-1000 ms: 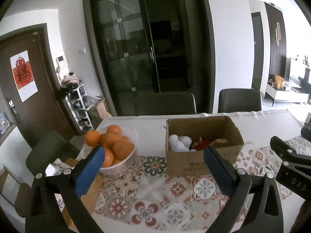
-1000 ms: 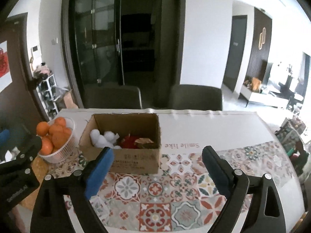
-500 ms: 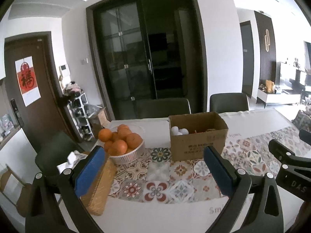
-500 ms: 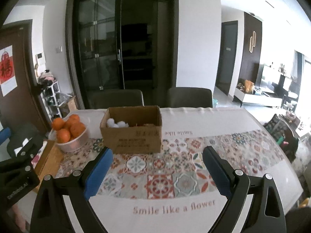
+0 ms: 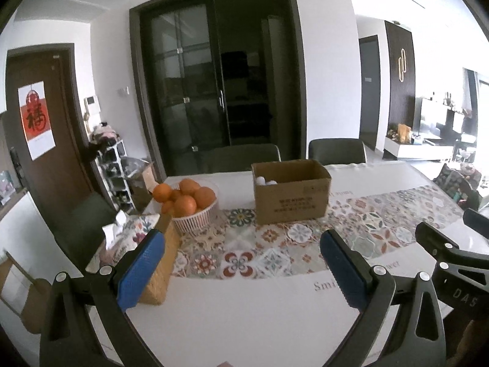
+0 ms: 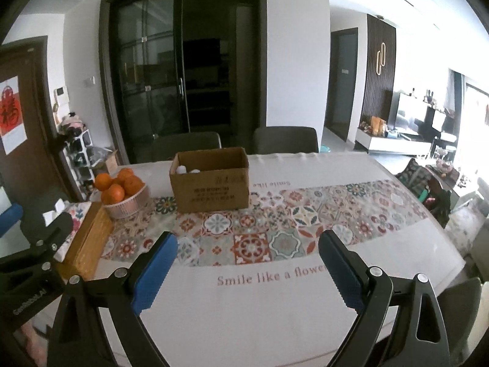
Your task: Organize soft objects
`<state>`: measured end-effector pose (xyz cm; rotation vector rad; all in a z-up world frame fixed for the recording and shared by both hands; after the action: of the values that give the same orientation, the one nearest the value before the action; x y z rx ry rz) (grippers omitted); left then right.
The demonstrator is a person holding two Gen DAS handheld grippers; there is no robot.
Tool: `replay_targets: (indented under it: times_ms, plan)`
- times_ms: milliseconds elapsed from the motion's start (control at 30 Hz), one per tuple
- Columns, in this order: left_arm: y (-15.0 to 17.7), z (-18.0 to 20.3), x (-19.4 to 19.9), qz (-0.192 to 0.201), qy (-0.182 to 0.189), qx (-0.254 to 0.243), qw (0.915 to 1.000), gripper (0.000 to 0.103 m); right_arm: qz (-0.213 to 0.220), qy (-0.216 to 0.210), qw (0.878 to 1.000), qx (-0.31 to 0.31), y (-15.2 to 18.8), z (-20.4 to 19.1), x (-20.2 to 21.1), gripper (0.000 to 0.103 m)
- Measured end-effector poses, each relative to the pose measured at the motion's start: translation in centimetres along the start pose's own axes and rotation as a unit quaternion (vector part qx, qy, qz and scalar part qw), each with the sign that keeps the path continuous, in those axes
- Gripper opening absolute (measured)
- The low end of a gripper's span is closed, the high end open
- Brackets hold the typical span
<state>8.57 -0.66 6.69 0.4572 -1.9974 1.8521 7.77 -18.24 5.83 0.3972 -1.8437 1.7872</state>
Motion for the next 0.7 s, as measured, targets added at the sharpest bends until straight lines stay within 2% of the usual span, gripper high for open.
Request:
replay_targets:
  times_ms: [367, 700]
  plan:
    - [1.6, 0.6, 3.7, -0.001, 0.005, 0.015, 0.9999, 0.103, 0.014, -0.025, 1.000, 0.007, 1.8, 0.7, 3.2, 0.095]
    - [2.2, 1.1, 5.4, -0.001, 0.000, 0.015, 0.9999, 0.103, 0.015, -0.043, 0.999, 0.009, 2.5, 1.1, 4.6, 0.095]
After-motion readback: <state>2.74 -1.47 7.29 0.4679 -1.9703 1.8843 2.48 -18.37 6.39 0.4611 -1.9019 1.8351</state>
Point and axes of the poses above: each gripper's, at about its wrist camera, not at the fingertips, and x roughly against the way its jaws point, z to its right, y to its underside, the point moved 3 cm from there along -x, roughly the way its jaws point, and after that the axes turned 2 degrees about x, right-handed, at the moved point
